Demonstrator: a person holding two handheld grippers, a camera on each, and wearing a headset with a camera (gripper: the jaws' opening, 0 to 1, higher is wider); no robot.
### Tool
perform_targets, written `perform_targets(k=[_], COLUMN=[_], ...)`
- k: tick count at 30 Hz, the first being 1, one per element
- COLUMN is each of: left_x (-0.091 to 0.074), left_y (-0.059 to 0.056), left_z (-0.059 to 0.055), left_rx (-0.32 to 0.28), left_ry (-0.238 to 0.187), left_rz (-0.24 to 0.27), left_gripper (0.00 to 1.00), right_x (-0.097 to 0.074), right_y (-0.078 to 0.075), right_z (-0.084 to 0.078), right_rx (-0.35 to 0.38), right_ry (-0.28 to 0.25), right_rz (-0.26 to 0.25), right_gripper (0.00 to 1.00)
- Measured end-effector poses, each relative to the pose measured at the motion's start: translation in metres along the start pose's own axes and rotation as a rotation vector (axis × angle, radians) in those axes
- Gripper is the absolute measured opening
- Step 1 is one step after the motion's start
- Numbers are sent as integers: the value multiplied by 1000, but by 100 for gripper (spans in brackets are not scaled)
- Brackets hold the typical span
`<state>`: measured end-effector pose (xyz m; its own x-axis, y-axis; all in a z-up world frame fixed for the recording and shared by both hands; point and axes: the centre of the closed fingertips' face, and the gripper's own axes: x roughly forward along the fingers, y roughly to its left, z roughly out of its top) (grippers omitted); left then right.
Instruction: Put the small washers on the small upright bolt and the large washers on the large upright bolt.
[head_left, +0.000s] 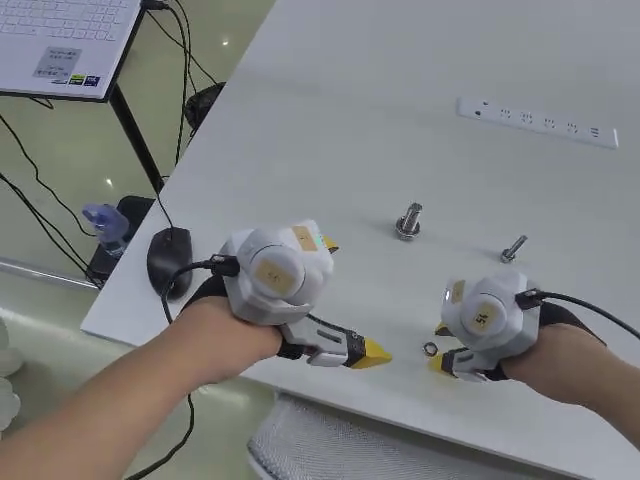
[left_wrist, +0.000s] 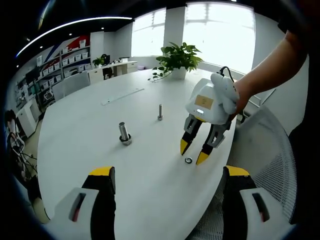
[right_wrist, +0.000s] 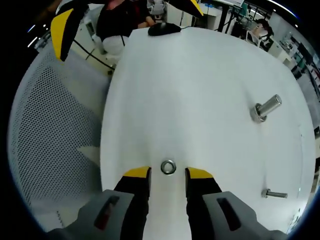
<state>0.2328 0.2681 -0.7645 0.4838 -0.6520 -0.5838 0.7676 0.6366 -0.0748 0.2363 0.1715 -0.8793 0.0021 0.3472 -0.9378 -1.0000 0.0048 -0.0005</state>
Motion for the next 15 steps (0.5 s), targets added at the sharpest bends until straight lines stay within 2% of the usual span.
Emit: perform_targets(k=[15], left_x=[1], left_y=[0], left_z=[-2], left_rx=[6], left_ry=[3], left_rz=[-13], left_gripper=[85], right_x=[1], right_y=[2], right_z=[2], right_rx=[-18], right_ry=[6], right_rz=[-7], right_gripper=[26])
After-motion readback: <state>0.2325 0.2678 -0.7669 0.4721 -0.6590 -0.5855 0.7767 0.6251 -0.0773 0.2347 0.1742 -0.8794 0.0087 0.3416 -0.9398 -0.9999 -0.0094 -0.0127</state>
